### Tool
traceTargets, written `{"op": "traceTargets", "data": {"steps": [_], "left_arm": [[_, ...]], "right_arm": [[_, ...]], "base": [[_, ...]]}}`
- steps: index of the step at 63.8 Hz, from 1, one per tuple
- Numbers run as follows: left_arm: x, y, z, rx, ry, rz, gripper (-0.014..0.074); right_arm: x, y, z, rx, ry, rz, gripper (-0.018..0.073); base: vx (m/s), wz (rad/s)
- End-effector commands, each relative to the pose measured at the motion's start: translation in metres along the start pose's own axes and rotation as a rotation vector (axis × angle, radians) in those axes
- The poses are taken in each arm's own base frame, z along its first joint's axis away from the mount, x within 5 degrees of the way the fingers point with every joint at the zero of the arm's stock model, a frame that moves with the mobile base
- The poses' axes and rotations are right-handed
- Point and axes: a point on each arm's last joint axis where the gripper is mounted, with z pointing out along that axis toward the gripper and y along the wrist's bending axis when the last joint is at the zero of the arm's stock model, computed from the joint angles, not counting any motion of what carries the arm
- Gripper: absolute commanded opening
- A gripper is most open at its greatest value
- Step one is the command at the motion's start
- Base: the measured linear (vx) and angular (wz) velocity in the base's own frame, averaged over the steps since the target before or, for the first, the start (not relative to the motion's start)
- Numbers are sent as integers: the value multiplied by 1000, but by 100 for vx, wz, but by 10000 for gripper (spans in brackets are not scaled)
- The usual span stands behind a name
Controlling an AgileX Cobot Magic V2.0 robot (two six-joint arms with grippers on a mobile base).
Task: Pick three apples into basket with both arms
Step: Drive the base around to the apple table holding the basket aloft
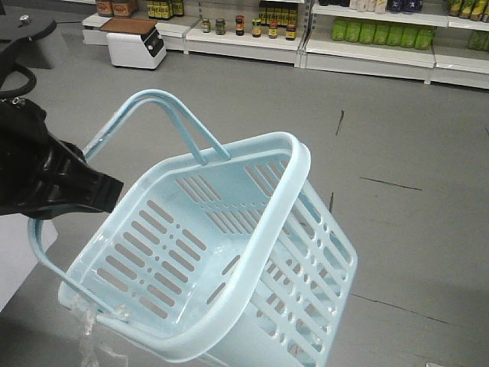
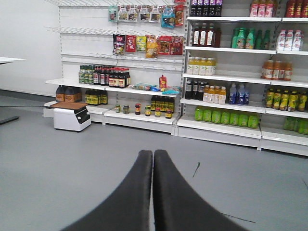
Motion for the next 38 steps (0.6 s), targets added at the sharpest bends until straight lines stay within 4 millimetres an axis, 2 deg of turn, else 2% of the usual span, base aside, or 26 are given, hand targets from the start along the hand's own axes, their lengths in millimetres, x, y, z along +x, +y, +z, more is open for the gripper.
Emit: {"op": "traceTargets", "data": {"steps": [1,19,38], "left_arm": [[-3,-4,-17,43,-92,-9,-7],[-3,-4,-17,43,-92,-9,-7],[-3,-4,-17,43,-92,-9,-7]], "right_arm": [[-3,0,-1,9,-72,-11,-4],[-3,0,-1,9,-72,-11,-4],[-3,0,-1,9,-72,-11,-4]], "base": [[15,15],[17,5],[20,-17]]}}
